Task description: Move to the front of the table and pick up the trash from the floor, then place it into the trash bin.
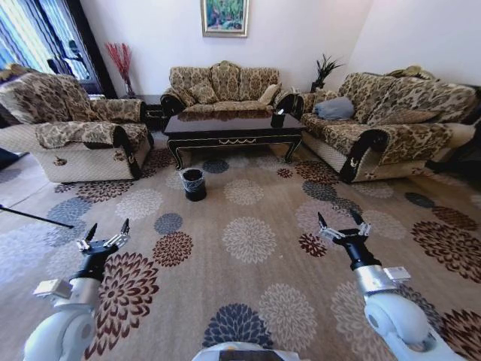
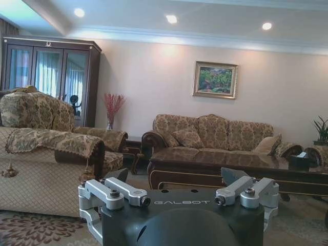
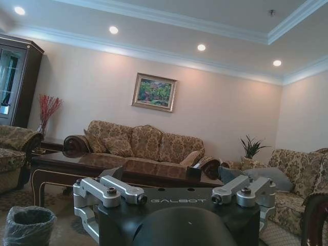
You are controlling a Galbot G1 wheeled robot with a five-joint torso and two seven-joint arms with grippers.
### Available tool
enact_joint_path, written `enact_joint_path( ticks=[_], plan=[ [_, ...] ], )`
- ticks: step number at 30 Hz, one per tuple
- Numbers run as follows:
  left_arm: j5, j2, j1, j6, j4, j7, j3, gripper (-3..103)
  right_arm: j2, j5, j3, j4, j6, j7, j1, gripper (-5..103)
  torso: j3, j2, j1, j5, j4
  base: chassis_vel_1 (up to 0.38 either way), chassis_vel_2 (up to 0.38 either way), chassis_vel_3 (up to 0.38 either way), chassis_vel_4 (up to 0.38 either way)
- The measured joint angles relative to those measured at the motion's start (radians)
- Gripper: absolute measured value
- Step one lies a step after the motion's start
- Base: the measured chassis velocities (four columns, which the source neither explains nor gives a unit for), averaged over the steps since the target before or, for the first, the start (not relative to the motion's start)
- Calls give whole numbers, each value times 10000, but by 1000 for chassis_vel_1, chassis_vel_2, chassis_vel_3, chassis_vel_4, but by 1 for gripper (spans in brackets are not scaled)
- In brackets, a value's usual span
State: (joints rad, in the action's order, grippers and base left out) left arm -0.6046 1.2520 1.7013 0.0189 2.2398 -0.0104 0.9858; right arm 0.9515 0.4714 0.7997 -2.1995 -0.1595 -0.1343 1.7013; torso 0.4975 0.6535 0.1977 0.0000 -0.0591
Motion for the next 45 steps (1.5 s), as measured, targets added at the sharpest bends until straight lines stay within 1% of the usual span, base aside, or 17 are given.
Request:
enact_joint_path(
  ticks=[5,11,13,18,19,27,32,38,43,45],
  plan=[
    [146,105,128,-62,136,-26,-9,100,-33,-28,105,-131,38,116,93,100,108,163,59,0,1,0,0,0,0],
    [175,168,241,-92,275,-58,79,100,-153,-23,345,-414,337,243,412,100,273,447,178,0,-1,0,0,0,0],
    [191,168,279,-106,278,-70,87,100,-264,19,387,-492,479,115,487,100,348,572,228,0,0,0,0,0,0],
    [260,205,324,-142,258,-83,53,100,-382,71,447,-606,620,-84,590,100,432,714,288,-1,0,0,0,0,0],
    [283,235,368,-182,263,-93,34,100,-401,63,486,-644,632,-111,645,100,481,801,324,-2,0,0,0,0,0],
    [271,234,462,-251,383,-108,110,100,-333,-54,452,-673,625,-173,746,100,667,1120,457,0,0,0,0,0,0],
    [267,250,499,-274,405,-116,96,100,-245,-186,406,-705,588,-294,787,100,831,1403,573,0,0,0,0,0,0],
    [262,233,470,-274,410,-116,92,100,-236,-193,407,-709,538,-295,787,100,936,1587,658,-1,0,0,0,0,0],
    [256,209,454,-274,375,-116,70,100,-155,-166,352,-685,322,-256,726,100,1109,1882,778,-1,0,0,0,0,0],
    [254,191,451,-274,372,-116,68,100,-139,-96,351,-668,224,-248,664,100,1137,1934,802,-1,0,0,0,0,0]
  ],
)
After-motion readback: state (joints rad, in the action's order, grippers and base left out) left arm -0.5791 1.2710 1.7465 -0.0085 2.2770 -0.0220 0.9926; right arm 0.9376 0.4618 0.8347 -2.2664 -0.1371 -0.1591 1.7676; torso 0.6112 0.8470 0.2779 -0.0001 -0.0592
